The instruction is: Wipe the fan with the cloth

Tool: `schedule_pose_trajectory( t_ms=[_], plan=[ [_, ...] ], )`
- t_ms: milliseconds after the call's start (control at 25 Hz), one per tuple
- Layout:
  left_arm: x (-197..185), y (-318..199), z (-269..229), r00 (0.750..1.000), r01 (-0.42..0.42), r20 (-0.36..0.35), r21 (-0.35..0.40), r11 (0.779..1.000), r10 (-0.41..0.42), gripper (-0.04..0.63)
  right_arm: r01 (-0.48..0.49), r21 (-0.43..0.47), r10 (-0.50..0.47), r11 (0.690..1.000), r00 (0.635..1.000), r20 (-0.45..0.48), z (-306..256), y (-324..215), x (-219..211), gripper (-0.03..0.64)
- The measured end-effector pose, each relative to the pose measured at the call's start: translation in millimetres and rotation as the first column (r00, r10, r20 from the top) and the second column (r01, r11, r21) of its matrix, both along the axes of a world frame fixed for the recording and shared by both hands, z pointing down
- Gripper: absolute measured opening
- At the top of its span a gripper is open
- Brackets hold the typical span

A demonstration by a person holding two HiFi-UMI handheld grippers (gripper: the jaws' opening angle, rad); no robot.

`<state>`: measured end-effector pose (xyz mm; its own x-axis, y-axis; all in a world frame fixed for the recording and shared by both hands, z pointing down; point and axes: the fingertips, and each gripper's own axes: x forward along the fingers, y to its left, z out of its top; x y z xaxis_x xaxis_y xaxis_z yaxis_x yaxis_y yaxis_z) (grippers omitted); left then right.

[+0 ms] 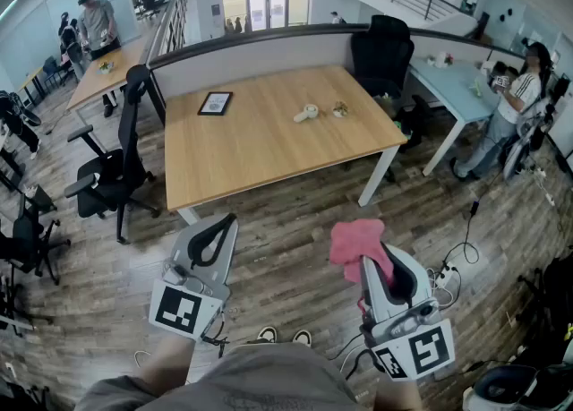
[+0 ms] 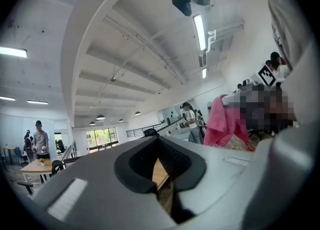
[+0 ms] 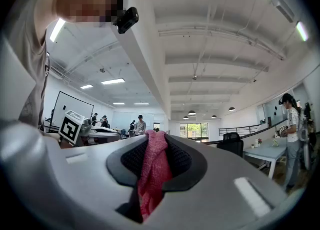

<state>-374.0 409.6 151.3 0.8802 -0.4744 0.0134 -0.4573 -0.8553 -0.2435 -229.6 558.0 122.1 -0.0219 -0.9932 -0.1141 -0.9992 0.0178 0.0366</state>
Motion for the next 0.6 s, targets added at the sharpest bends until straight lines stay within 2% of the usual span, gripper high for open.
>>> schedule_pose_trajectory(
  t_ms=[600],
  plan=[
    [42,41,16,0.999,-0.011,0.036,-0.006,1.0,0.011,0.002,-0.019,-0.033,0.021,0.999,0.999,0.035,20,29,48,0.069]
  ],
)
